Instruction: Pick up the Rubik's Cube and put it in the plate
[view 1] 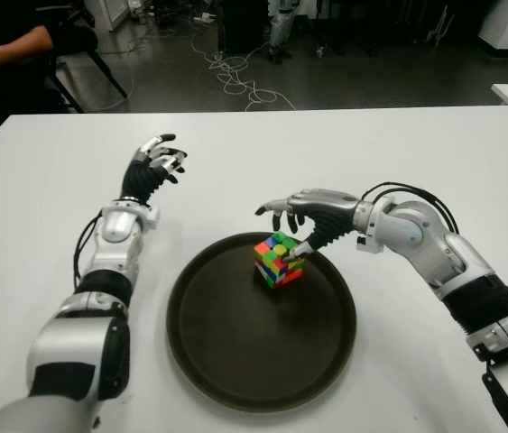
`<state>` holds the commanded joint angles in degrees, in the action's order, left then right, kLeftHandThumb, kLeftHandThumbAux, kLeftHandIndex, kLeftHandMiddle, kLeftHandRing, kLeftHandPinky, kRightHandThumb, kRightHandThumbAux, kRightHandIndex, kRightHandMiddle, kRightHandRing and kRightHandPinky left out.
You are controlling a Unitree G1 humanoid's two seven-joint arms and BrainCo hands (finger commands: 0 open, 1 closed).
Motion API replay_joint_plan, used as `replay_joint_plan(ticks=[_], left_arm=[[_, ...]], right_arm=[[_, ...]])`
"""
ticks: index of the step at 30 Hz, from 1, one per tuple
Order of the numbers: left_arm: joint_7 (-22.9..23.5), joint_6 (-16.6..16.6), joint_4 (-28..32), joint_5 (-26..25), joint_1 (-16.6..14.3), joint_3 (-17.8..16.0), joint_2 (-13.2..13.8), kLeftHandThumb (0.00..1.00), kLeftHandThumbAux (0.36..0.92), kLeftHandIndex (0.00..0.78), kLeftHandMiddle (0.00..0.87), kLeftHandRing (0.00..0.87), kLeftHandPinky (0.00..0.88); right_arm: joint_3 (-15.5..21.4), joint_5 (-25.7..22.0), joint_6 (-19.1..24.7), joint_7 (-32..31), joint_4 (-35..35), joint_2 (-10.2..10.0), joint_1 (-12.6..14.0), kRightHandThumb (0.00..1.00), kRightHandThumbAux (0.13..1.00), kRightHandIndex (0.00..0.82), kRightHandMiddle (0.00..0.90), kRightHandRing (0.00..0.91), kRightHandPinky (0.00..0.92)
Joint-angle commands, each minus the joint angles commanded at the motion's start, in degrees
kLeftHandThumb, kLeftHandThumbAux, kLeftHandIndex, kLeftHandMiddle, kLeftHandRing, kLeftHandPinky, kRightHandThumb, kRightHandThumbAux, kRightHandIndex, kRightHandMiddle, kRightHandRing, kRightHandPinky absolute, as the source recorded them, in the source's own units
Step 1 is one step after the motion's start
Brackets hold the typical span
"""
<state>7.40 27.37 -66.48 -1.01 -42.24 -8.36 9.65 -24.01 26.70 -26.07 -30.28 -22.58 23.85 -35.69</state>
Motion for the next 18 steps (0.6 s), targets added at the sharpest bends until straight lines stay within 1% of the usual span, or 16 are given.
replay_joint_plan(ticks=[4,6,14,18], left_arm=[[-0.1,-0.3,-0.1,0.0,-0.1,0.0,0.0,0.331,0.648,0.223,0.405,0.483,0.543],[-0.1,-0.4,-0.1,0.0,-0.1,0.0,0.0,0.331,0.647,0.223,0.405,0.484,0.543],[0.4,-0.6,-0.3,0.0,-0.2,0.1,0.2,0.319,0.63,0.215,0.395,0.479,0.539],[0.3,-0.5,-0.4,0.1,-0.2,0.1,0.2,0.317,0.625,0.207,0.391,0.476,0.54]], right_arm=[[0.4,-0.4,-0.3,1.1,-0.8,-0.3,0.0,0.206,0.541,0.0,0.621,0.684,0.607],[0.7,-0.7,-0.5,1.7,-1.4,-0.4,-0.1,0.209,0.545,0.0,0.633,0.694,0.621],[1.8,-1.1,-1.5,3.9,-4.6,-0.6,-1.5,0.219,0.553,0.0,0.652,0.709,0.634],[2.6,-0.5,-3.0,7.3,-9.2,-0.9,-3.2,0.233,0.567,0.0,0.653,0.708,0.634]])
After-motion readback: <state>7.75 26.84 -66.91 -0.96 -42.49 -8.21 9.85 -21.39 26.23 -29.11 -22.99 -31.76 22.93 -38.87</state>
